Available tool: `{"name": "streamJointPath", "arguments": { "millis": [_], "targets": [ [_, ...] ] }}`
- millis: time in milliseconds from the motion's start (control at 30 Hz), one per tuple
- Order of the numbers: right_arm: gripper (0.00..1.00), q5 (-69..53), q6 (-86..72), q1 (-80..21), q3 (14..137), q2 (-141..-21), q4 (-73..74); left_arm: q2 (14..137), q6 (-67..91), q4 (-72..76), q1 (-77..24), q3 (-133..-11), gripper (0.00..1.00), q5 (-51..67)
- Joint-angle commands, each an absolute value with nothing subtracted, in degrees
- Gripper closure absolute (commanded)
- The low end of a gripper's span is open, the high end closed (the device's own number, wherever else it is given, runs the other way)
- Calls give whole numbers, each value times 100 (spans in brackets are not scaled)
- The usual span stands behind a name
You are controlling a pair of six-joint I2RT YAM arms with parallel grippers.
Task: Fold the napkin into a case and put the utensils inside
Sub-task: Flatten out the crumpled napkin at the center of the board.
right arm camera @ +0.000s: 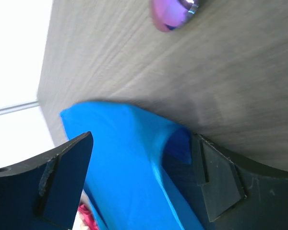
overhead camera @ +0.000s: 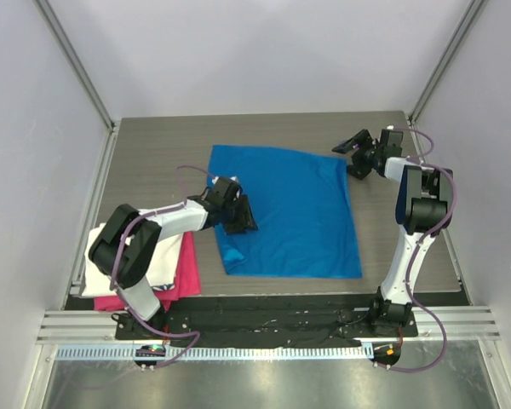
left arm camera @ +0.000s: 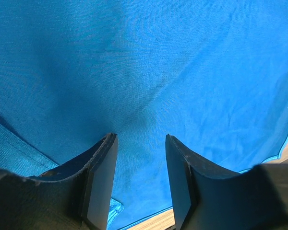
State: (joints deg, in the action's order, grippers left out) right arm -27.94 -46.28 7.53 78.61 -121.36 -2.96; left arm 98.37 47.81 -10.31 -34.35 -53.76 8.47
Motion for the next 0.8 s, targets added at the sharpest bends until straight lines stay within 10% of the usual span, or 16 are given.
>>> {"name": "streamJointPath", "arguments": {
  "millis": [0, 300, 500, 600, 767],
  "targets": [
    [11, -3234, -4755, 703, 8287, -12375, -983, 9765, 4658, -1512, -3384, -5080, 50, 527],
    [48, -3664, -5089, 633, 8937, -12595, -1793, 9703, 4711, -1459, -3384, -4913, 52, 580],
    [98, -3788, -4913, 475, 9650, -12533, -1513, 9563, 4746, -1441, -3384, -4772, 52, 527],
    [96, -3596, -4729, 475, 9554, -12332, -1101, 9527, 4755, -1424, -3384, -4781, 52, 571],
    [53, -2479, -4342, 483, 9062, -11997, 139, 9510, 4737, -1433, -3384, -4843, 51, 633]
  ]
}}
